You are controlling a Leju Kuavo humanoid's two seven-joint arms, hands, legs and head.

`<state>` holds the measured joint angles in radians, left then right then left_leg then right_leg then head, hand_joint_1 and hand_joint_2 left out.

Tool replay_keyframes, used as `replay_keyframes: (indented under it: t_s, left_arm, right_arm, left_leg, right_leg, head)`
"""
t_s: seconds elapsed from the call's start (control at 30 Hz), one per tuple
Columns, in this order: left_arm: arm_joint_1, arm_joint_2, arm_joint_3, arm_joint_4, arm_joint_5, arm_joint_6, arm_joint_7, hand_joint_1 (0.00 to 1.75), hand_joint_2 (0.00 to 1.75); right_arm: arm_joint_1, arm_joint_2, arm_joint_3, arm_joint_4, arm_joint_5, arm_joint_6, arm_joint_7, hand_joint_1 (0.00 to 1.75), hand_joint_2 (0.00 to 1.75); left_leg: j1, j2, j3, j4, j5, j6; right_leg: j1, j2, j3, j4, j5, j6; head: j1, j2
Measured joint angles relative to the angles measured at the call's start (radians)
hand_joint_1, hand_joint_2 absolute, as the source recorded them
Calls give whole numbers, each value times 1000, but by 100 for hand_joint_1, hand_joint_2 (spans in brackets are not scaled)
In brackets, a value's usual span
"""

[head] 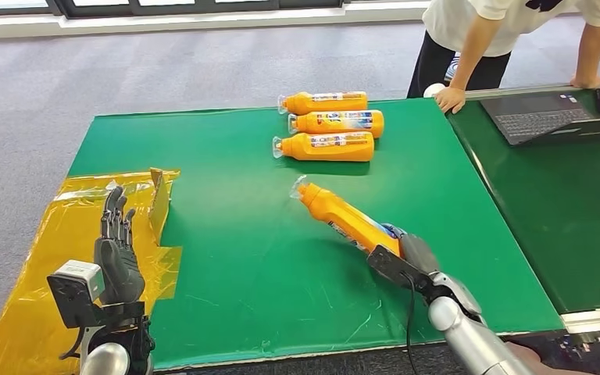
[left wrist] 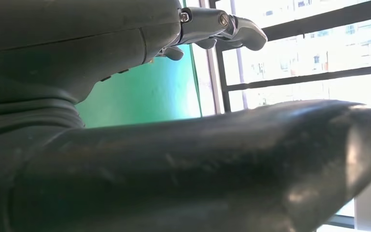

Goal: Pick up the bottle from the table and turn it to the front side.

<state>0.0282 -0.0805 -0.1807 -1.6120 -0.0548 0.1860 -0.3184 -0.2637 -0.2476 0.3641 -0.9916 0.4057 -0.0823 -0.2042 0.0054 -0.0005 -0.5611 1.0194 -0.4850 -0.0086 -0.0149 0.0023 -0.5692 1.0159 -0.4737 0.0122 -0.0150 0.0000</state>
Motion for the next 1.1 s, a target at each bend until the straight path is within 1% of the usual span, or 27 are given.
replay_keyframes:
  t_s: [0.2, 0.43, 0.57, 0.73, 0.8, 0.97, 1.1]
  left_arm:
    - [0, -2, 0, 0, 1, 0, -7, 0, 0]
    - [0, -13, 0, -7, -6, -14, -7, 0, 0]
    - [0, -17, 0, -12, -7, -16, -7, 0, 0]
    - [0, -18, 0, -13, -7, -16, -7, 0, 0]
    - [-1, -21, 0, -13, -10, -15, -6, 0, 0]
    - [-6, -30, 0, -13, -41, 5, 3, 0, 0]
    - [-7, -38, 0, -11, -69, 31, 5, 0, 0]
  right_arm:
    - [152, 40, -59, -181, 46, -88, -30, 175, 175]
    - [272, 105, -106, -377, 165, -137, -30, 175, 175]
    - [300, 125, -119, -437, 175, -139, -29, 175, 175]
    - [315, 137, -133, -471, 191, -147, -35, 175, 175]
    - [323, 145, -137, -488, 231, -172, -46, 175, 175]
    - [356, 173, -139, -573, 385, -247, -51, 175, 175]
    - [374, 189, -139, -619, 441, -268, -52, 175, 175]
  left_leg:
    - [0, -3, -7, 0, 0, 0]
    - [0, -2, -11, 0, 0, 0]
    - [0, -2, -12, 0, 0, 0]
    - [0, -2, -12, 0, 0, 0]
    - [0, -2, -12, 0, 0, 0]
    - [0, -2, -12, 0, 0, 0]
    - [0, -2, -12, -1, 0, 0]
  right_leg:
    - [0, -1, -7, 0, 0, 0]
    - [0, -1, -11, 0, -1, -1]
    - [0, -1, -11, 0, -1, -1]
    - [0, -1, -12, 0, -1, -1]
    - [0, -1, -12, 0, -1, -1]
    - [0, -1, -12, 0, -1, -1]
    - [0, -1, -12, 0, -1, -1]
  head:
    - [0, 0]
    - [0, 0]
    - [0, 0]
    - [0, 0]
    - [0, 0]
    - [0, 0]
    - [0, 0]
